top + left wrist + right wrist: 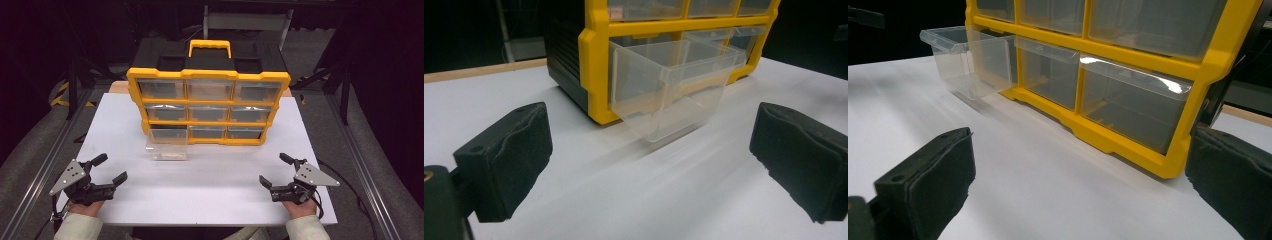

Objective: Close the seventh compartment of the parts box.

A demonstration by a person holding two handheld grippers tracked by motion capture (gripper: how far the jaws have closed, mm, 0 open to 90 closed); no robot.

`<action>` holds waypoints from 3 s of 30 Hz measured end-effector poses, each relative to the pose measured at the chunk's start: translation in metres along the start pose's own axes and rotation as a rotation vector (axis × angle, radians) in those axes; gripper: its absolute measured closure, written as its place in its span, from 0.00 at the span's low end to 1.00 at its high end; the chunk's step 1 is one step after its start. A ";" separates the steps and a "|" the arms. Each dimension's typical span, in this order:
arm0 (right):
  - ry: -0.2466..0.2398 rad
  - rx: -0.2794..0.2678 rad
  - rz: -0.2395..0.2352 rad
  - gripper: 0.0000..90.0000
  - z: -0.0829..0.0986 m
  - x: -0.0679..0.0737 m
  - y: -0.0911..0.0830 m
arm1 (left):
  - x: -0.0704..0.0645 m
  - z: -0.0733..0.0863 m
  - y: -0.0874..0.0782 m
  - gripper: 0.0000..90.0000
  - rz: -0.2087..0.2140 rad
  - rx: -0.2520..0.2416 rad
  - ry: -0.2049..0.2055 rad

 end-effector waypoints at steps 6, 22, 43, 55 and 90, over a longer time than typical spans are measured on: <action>-0.001 0.006 -0.002 0.00 0.001 0.000 0.001 | -0.003 -0.008 0.003 0.05 0.035 -0.009 0.001; 0.001 0.013 -0.006 0.00 0.002 0.000 0.002 | -0.015 -0.030 0.027 0.07 0.102 -0.018 0.018; -0.001 0.010 -0.005 0.00 0.003 0.001 0.002 | -0.042 -0.043 0.051 0.99 0.290 0.073 0.089; -0.001 0.020 -0.009 0.00 0.004 0.001 0.003 | -0.053 -0.038 0.082 0.99 0.398 0.236 0.069; 0.003 0.028 -0.028 0.00 0.006 0.003 0.004 | -0.028 -0.012 0.116 1.00 0.377 0.472 -0.053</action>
Point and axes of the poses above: each handheld gripper's, and its own axes: y roughly forward along the jaws, z roughly out of its underside, x roughly to its left, the point moved 8 cm from there along y, roughly forward along the jaws, and after that the axes turned 5 degrees about z, right-handed, at the moved point
